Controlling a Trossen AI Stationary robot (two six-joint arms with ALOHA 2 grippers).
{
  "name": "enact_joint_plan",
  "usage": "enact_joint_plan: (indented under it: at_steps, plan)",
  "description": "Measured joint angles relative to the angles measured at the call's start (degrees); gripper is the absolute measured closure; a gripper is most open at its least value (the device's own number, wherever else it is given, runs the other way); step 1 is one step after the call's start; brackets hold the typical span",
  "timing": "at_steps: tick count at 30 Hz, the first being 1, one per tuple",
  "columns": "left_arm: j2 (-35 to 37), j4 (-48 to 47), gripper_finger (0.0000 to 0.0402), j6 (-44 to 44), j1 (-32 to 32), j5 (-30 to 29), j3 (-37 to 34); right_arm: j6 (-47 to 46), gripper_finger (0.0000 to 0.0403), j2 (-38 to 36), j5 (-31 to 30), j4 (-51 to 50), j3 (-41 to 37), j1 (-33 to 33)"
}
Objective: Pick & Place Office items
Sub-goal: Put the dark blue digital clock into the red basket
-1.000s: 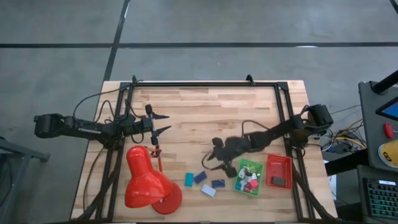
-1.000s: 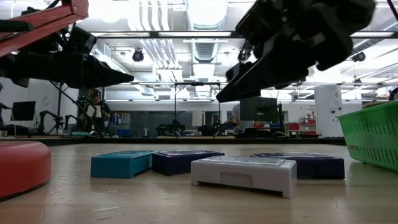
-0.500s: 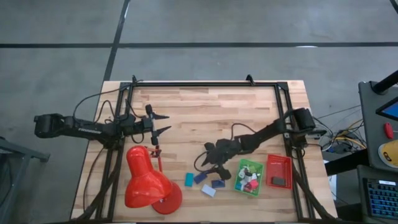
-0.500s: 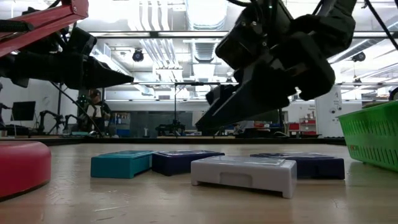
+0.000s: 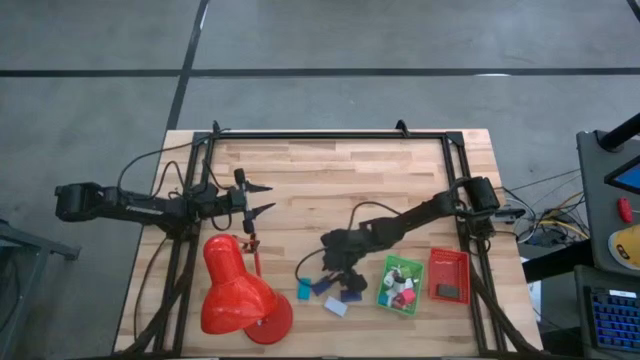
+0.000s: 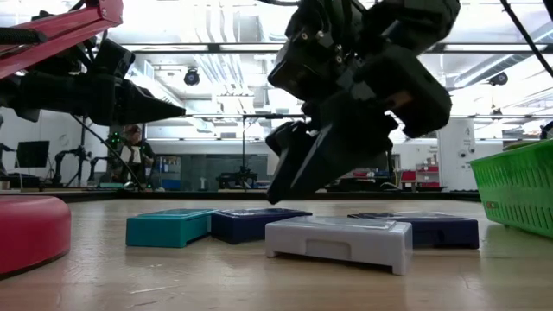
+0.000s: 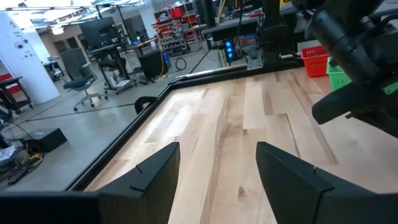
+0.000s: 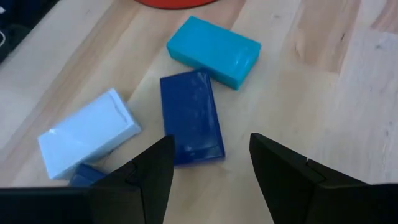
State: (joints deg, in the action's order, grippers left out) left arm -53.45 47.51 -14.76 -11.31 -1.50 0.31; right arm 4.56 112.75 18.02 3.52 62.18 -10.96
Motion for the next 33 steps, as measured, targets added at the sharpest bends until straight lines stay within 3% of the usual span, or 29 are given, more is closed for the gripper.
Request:
enact_joint_plan:
  at_steps: [13, 20, 33]
  plan:
    - [0.0, 0.0, 0.0184, 0.0, 0.0, 0.0, 0.0, 0.0, 0.02, 0.0, -2.3, 3.9, -1.2, -1.6]
    - [0.0, -0.2, 0.0184, 0.0, 0.0, 0.0, 0.0, -0.2, 0.02, 5.0, -2.0, 5.9, 1.6, -1.8]
    - [0.0, -0.5, 0.0184, 0.0, 0.0, 0.0, 0.0, -1.4, 0.02, 5.5, -2.1, 1.1, 3.3, -1.8]
